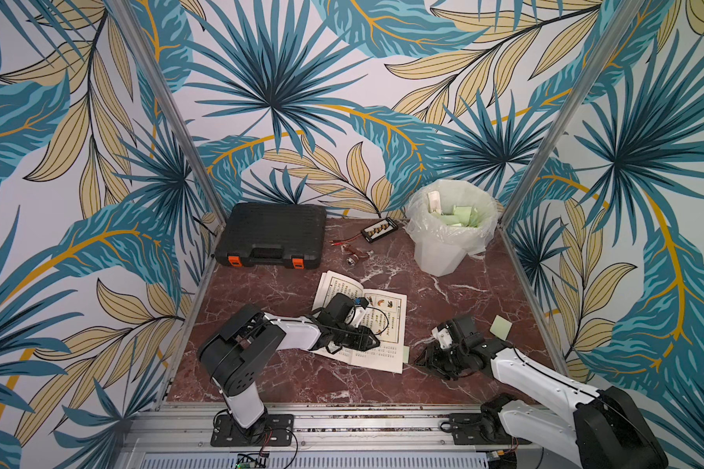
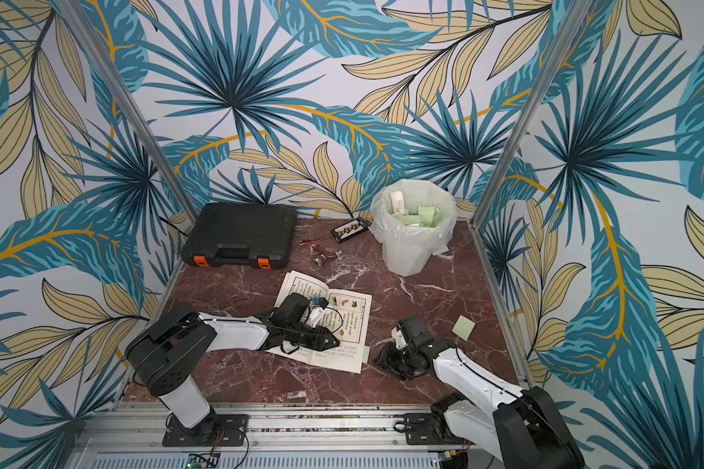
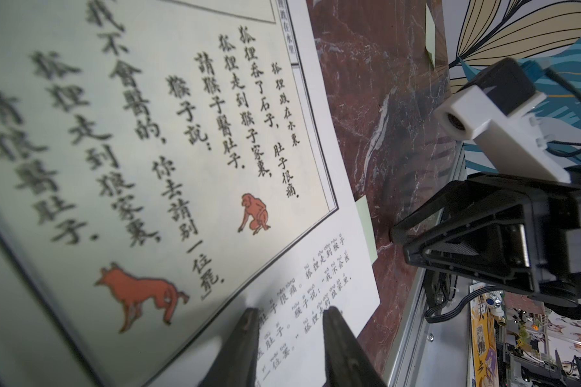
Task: Peel off the used sticky note
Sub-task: Turn the page of the book at the center of the board.
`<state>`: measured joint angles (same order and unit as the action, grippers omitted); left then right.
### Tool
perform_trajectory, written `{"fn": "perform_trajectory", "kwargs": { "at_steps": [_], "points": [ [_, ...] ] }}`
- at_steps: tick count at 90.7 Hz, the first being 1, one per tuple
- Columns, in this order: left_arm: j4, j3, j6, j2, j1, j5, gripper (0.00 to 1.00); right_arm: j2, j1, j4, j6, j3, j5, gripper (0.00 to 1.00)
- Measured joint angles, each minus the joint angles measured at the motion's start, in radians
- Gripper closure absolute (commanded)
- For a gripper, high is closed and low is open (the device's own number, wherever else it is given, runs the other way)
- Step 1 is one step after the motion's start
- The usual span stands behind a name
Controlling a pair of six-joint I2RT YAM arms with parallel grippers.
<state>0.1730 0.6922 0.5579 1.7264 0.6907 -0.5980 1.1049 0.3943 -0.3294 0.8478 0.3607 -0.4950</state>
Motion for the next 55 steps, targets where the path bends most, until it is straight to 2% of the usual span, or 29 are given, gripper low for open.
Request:
{"fn": "perform_trajectory", "kwargs": {
  "at_steps": [33, 55],
  "points": [
    [0.005, -0.002, 0.005, 0.0, -0.001, -0.001, 0.63, 0.148, 0.0, 0.351, 0.096, -0.041, -0.107, 0.63],
    [0.005, -0.002, 0.005, 0.0, -0.002, -0.001, 0.63, 0.18, 0.0, 0.431, 0.126, -0.054, -0.108, 0.71]
  ]
}}
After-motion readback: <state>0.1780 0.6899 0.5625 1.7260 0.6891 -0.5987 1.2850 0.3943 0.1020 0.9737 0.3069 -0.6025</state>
